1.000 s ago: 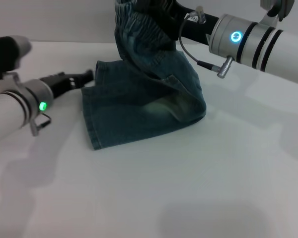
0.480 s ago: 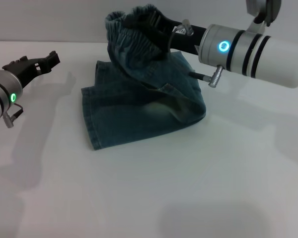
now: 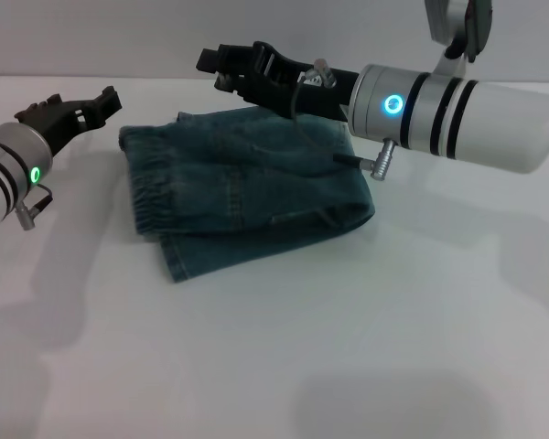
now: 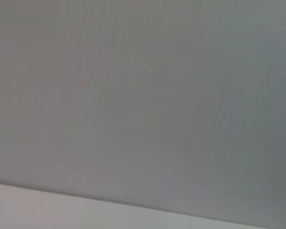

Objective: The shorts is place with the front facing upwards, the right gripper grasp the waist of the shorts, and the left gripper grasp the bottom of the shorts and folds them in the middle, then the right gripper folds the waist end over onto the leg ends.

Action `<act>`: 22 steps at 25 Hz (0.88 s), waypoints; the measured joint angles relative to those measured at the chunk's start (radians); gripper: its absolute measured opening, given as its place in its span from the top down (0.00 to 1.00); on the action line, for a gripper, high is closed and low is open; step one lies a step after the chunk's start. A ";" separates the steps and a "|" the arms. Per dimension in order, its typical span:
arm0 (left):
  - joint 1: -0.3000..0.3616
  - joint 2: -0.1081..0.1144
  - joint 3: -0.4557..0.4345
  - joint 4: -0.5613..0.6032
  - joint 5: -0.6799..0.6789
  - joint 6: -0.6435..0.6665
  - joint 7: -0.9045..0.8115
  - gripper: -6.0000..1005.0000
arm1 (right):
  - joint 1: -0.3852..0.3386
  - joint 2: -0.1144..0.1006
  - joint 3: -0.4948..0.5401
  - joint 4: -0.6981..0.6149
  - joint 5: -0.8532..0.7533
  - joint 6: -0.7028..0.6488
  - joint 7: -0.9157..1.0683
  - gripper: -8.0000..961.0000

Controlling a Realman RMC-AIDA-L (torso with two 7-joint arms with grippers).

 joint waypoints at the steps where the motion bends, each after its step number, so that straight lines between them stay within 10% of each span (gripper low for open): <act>1: 0.000 0.000 0.002 -0.001 0.000 0.002 0.000 0.19 | 0.000 0.000 -0.002 -0.003 0.000 0.000 0.004 0.67; 15: 0.000 -0.002 0.013 0.003 0.000 0.010 0.000 0.19 | -0.018 -0.003 -0.006 -0.005 0.001 0.012 0.003 0.31; 22: 0.000 -0.002 0.015 0.005 0.000 0.012 0.000 0.19 | -0.071 -0.003 0.013 0.002 0.001 0.009 -0.045 0.31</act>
